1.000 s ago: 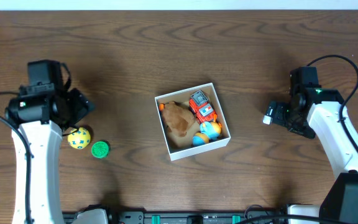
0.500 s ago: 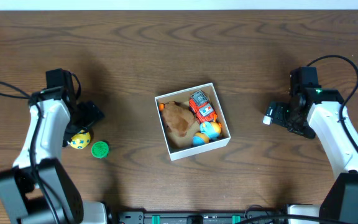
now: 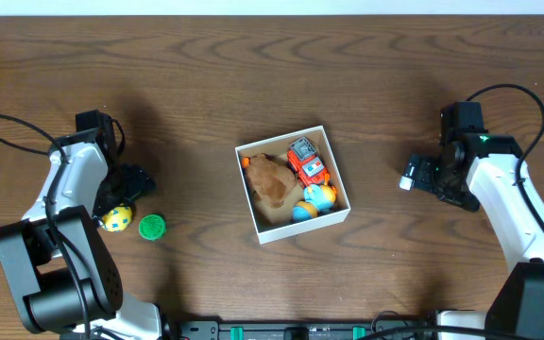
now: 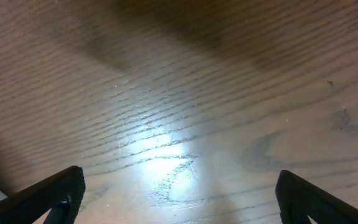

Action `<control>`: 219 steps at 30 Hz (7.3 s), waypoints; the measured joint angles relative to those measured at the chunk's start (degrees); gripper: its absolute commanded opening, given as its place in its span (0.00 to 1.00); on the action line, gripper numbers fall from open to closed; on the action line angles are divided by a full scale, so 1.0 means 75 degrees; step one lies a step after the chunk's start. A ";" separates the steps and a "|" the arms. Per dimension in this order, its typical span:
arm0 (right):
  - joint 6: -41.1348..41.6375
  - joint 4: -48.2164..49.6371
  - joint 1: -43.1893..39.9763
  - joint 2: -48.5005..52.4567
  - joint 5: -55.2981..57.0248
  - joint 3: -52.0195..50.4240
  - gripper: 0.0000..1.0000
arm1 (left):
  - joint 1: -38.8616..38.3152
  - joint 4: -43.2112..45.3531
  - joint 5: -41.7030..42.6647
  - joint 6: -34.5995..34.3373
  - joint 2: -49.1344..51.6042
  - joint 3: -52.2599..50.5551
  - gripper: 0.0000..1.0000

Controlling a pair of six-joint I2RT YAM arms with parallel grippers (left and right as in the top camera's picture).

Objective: Pack container
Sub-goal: 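Move the left gripper back and grasp the yellow lettered ball, then carry the yellow ball into the box and release it, then lift the left gripper out of the box and move to the green toy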

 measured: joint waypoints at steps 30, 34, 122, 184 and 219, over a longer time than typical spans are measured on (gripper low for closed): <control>-0.0058 0.0000 0.0000 0.0000 0.0000 0.0000 0.99 | 0.0003 -0.0350 -0.0224 0.0204 -0.0003 0.0131 0.06; -0.0058 0.0003 0.0000 0.0000 0.0000 0.0000 0.99 | -0.0280 -0.0673 0.0163 0.0417 -0.0020 0.0527 0.06; -0.0058 -0.0003 0.0000 0.0000 0.0000 0.0000 0.99 | -0.7936 -0.1786 -0.0140 0.0906 -0.0659 0.2340 0.50; -0.0058 -0.0032 0.0000 0.0000 0.0000 -0.0012 0.99 | -0.6837 0.2952 0.2477 0.1827 0.1434 0.2337 0.06; -0.0058 -0.0067 0.0000 0.0000 0.0003 -0.0012 0.99 | -0.5584 -0.1052 0.1276 0.2783 -0.1533 0.3159 0.76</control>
